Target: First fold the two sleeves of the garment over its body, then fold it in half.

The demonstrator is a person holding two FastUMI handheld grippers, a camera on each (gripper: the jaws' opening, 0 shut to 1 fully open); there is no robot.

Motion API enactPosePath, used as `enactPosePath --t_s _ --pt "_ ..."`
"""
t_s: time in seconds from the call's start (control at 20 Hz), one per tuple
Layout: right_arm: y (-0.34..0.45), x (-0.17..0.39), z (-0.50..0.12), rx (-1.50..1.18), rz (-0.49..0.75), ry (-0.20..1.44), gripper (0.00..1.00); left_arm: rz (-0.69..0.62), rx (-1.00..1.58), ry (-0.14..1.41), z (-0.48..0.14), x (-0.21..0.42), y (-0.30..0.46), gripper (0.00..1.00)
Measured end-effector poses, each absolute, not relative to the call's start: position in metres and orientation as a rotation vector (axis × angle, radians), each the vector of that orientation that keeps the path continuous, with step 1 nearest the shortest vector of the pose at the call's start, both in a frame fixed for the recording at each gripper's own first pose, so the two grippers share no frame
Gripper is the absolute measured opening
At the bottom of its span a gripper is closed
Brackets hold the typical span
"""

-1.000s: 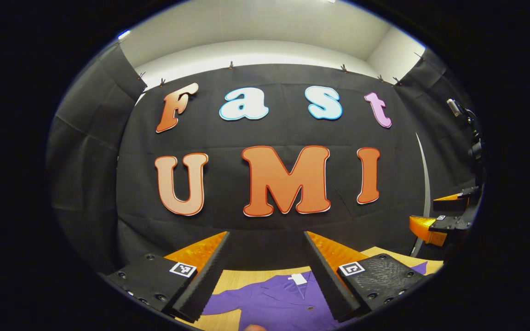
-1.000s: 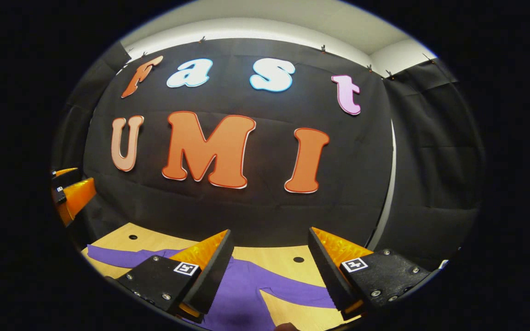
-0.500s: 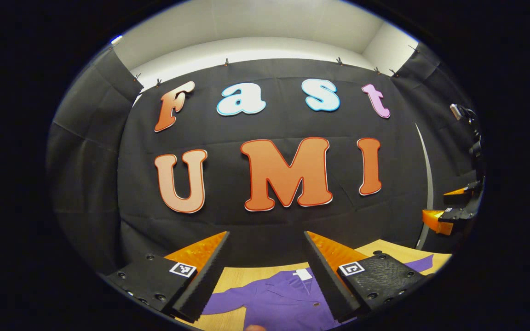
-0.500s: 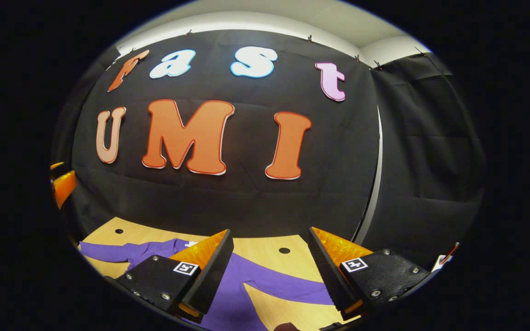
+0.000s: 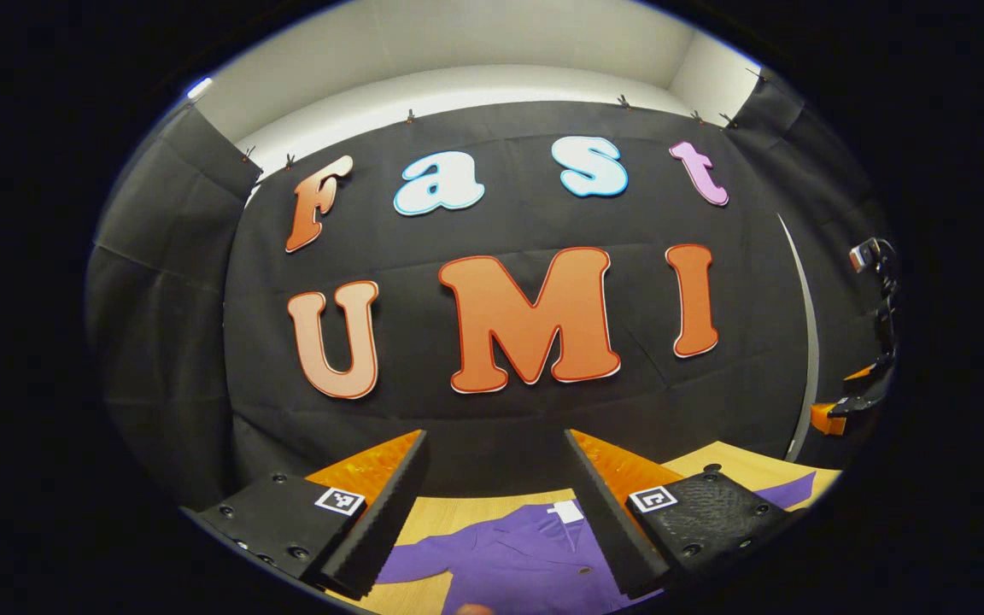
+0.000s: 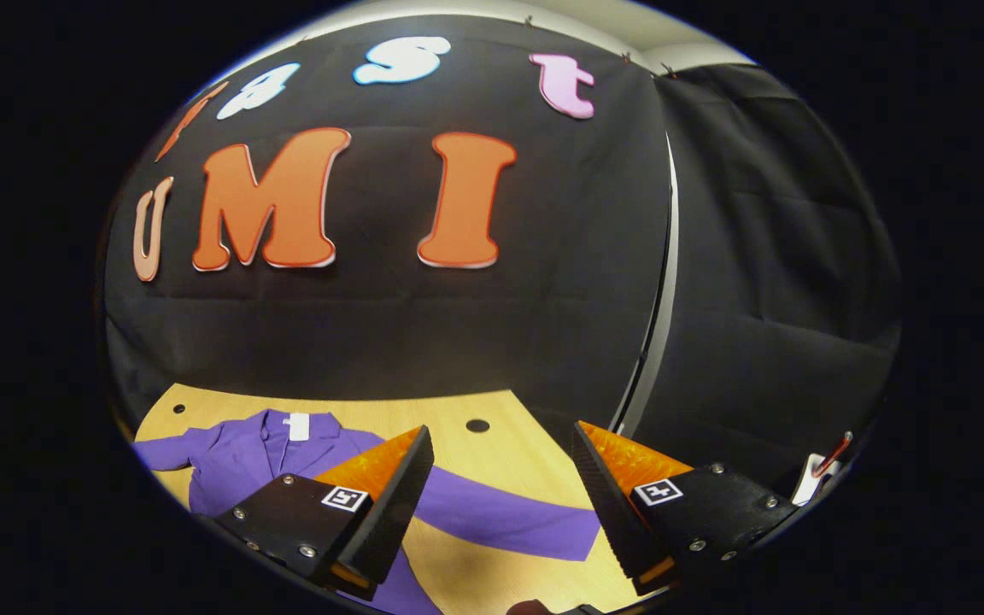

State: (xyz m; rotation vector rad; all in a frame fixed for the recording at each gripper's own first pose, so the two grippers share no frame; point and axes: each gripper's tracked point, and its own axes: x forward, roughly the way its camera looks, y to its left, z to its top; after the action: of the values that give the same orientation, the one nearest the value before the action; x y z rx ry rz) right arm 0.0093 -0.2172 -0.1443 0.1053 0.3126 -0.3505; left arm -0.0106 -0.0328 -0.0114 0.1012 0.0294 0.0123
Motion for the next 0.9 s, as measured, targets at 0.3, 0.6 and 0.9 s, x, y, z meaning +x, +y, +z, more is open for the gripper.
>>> enactPosePath --t_s 0.3,0.6,0.9 --pt "-0.248 0.025 -0.204 0.154 -0.366 0.468 0.97 0.011 0.117 0.103 -0.034 -0.003 -0.053 0.96" --pt "-0.274 0.033 -0.272 0.272 -0.393 0.69 0.98 0.037 0.144 0.139 -0.043 0.003 -0.061 0.96" --pt "-0.3 0.027 -0.333 0.35 -0.401 0.939 0.98 0.06 0.161 0.183 -0.055 0.005 -0.068 0.97"
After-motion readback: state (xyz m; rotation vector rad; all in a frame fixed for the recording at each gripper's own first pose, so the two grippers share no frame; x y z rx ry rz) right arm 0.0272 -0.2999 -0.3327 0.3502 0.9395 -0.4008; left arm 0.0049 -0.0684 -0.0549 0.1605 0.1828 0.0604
